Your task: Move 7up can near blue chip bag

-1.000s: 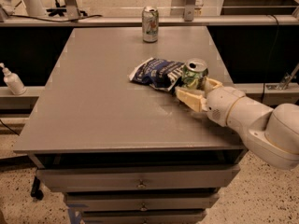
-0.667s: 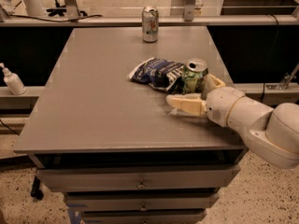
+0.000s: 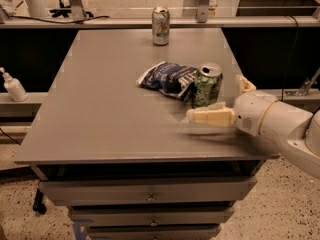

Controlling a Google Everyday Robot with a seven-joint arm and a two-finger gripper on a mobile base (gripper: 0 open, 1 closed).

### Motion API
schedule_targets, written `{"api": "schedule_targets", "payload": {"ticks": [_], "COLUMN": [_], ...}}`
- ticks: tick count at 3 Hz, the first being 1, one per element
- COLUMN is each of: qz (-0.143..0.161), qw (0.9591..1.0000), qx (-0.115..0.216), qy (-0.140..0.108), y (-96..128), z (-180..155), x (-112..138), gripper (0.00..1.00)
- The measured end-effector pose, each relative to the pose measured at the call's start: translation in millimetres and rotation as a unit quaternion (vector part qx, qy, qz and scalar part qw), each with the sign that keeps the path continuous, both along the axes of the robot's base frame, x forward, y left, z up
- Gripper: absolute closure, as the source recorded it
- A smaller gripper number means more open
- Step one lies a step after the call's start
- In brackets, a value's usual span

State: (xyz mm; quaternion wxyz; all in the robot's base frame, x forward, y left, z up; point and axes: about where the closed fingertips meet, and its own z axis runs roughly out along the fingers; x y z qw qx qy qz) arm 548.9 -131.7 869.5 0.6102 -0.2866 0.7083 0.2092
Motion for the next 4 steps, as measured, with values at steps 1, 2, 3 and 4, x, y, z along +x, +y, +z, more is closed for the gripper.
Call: {"api": "schedule_targets", "payload": {"ticks": [1, 2, 3, 4], "qz": [0.004, 0.009, 0.024, 0.024], "qw": [0.9998, 0.9994, 0.9993, 0.9992], "qx": [-0.017, -0.032, -0.029, -0.029], "qy": [0.0, -0.008, -0.007, -0.008], "y": [-29, -64, -59, -59], "z": [13, 32, 34, 34], "x": [-22, -50, -57, -57], "gripper": [0.0, 0.0, 0.0, 0.0]}}
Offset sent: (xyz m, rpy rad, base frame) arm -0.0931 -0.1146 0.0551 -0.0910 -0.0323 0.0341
